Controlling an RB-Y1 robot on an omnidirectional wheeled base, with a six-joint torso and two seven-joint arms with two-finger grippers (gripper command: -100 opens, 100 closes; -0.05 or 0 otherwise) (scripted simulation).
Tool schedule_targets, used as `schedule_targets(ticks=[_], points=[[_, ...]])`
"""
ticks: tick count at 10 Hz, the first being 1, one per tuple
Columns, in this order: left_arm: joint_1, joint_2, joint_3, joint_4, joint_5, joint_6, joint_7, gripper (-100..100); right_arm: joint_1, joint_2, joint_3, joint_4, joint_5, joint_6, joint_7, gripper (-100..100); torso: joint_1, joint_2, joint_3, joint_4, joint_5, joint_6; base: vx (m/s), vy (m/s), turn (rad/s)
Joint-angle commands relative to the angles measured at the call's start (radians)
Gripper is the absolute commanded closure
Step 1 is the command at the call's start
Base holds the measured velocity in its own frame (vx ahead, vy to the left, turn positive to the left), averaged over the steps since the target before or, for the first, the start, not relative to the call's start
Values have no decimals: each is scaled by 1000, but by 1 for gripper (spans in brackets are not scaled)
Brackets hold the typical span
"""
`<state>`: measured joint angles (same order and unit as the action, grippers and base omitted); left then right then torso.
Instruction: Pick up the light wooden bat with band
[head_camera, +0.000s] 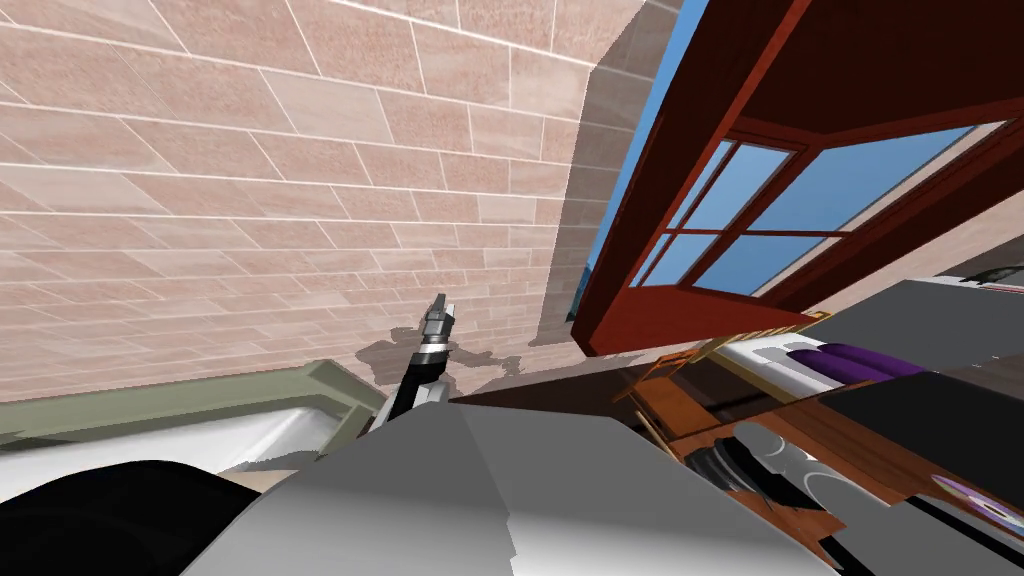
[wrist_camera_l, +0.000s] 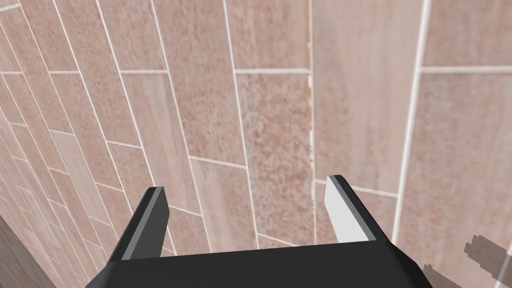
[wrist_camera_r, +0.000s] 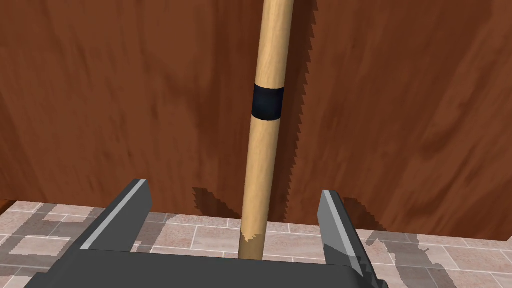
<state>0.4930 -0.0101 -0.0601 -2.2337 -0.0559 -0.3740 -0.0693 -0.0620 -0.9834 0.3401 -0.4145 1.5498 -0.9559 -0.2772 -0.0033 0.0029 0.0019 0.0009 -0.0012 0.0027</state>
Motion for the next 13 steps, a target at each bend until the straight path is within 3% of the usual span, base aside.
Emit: schedule_targets(ticks=[1, 3, 4, 5, 7, 8, 10, 11, 12, 13], points=[[0, 0, 0, 0, 0, 0, 0, 0, 50, -10, 33, -32, -50, 48, -34, -100, 0, 0, 0, 0, 0, 0, -110, -54, 328], [0, 0, 0, 0, 0, 0, 0, 0, 69, -10, 33, -32, -109, 48, -34, -100, -2, 2, 1, 0, 0, -1, -102, -52, 292], [0, 0, 0, 0, 0, 0, 0, 0, 118, -25, 66, -81, -139, 97, -79, -100, 0, -1, 0, 0, 0, 0, -95, -24, 409], [0, 0, 0, 0, 0, 0, 0, 0, 142, -25, 66, -81, -169, 97, -79, -100, 0, 0, 0, 0, 0, -1, -126, -49, 514], [0, 0, 0, 0, 0, 0, 0, 0, 142, -25, 66, -81, -206, 97, -79, -100, -1, -1, 0, 0, 0, 1, -46, -29, -11], [0, 0, 0, 0, 0, 0, 0, 0, 196, -40, 98, -131, -246, 146, -123, -100, 0, -4, -2, -1, 0, 1, -112, -24, 350], [0, 0, 0, 0, 0, 0, 0, 0, 214, -40, 98, -131, -302, 146, -123, -100, -1, 1, 1, 0, 0, -1, -98, -34, 313], [0, 0, 0, 0, 0, 0, 0, 0, 245, -56, 131, -155, -335, 189, -155, -100, -1, -2, -1, 0, 0, 1, -125, -34, 329], [0, 0, 0, 0, 0, 0, 0, 0, 279, -56, 131, -181, -365, 194, -168, -100, -1, 1, 0, 0, 0, -1, -136, -26, 444], [0, 0, 0, 0, 0, 0, 0, 0, 287, -56, 131, -181, -395, 194, -168, -100, -1, 1, 1, 0, 0, -1, -64, -14, 158]])
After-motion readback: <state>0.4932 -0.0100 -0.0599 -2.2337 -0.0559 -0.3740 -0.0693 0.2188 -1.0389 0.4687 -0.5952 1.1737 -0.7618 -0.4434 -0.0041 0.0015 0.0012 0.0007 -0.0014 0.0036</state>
